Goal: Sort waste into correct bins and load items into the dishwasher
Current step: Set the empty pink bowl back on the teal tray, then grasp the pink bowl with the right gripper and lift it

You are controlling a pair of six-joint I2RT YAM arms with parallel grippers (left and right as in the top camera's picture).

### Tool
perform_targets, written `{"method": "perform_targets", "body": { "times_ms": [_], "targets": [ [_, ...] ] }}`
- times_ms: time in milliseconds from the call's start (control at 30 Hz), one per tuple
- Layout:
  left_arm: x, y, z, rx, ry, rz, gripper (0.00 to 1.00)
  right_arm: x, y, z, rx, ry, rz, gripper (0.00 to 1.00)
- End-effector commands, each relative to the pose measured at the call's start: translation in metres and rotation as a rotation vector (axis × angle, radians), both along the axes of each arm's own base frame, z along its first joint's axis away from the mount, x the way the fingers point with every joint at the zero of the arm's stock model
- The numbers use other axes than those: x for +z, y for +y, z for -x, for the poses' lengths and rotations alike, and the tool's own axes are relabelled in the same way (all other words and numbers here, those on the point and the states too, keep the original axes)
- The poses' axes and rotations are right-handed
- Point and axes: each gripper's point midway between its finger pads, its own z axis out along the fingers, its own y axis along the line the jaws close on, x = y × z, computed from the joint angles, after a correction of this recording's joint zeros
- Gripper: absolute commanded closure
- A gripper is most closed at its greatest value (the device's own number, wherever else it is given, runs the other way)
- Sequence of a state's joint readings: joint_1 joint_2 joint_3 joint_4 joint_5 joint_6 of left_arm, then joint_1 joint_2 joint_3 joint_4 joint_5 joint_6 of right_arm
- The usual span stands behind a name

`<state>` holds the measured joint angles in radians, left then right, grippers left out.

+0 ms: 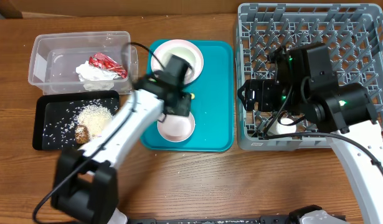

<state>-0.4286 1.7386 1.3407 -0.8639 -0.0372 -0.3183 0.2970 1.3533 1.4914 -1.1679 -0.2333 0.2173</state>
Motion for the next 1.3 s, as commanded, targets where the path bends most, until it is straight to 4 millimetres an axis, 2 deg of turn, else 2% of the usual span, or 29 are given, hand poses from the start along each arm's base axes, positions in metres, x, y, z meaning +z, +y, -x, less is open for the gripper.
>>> {"method": "perform_targets", "body": {
  "times_ms": [0,100,167,200,300,367,400,467,567,767,900,1100,1233,1267],
  "targets": [
    [0.040,0.036,-0.027,0.138,-0.073,0.128,0.09,-0.012,0.025,-0.015,0.002,0.038,-0.055,0.07],
    [0.042,0.064,-0.037,0.214,-0.079,0.158,0.02,-0.032,0.051,-0.023,0.033,0.079,-0.060,0.07],
    [0.042,0.085,-0.040,0.267,-0.076,0.162,0.00,-0.059,0.075,-0.028,0.082,0.126,-0.039,0.08],
    [0.042,0.102,-0.042,0.308,-0.076,0.160,0.00,-0.085,0.088,-0.029,0.089,0.192,-0.017,0.09],
    [0.041,0.114,-0.043,0.339,-0.077,0.154,0.00,-0.128,0.106,-0.027,0.102,0.294,0.019,0.11],
    [0.041,0.117,-0.043,0.341,-0.078,0.148,0.00,-0.147,0.114,-0.024,0.123,0.332,0.039,0.13],
    [0.041,0.120,-0.043,0.349,-0.083,0.128,0.00,-0.162,0.123,-0.020,0.143,0.359,0.057,0.16],
    [0.041,0.121,-0.044,0.350,-0.088,0.129,0.00,-0.174,0.130,-0.017,0.160,0.376,0.070,0.20],
    [0.043,0.126,-0.050,0.360,-0.115,0.109,0.00,-0.192,0.141,-0.015,0.178,0.393,0.082,0.33],
    [0.048,0.136,-0.059,0.387,-0.160,0.107,0.00,-0.218,0.148,-0.016,0.172,0.426,0.095,0.43],
    [0.049,0.154,-0.063,0.429,-0.177,0.100,0.00,-0.233,0.149,-0.017,0.168,0.443,0.104,0.51],
    [0.050,0.184,-0.062,0.501,-0.199,0.022,0.00,-0.231,0.153,-0.022,0.170,0.419,0.090,0.82],
    [0.050,0.185,-0.062,0.503,-0.198,0.023,0.00,-0.232,0.153,-0.023,0.170,0.417,0.089,0.96],
    [0.050,0.185,-0.062,0.503,-0.198,0.023,0.00,-0.232,0.153,-0.023,0.170,0.418,0.089,0.96]
  ]
}}
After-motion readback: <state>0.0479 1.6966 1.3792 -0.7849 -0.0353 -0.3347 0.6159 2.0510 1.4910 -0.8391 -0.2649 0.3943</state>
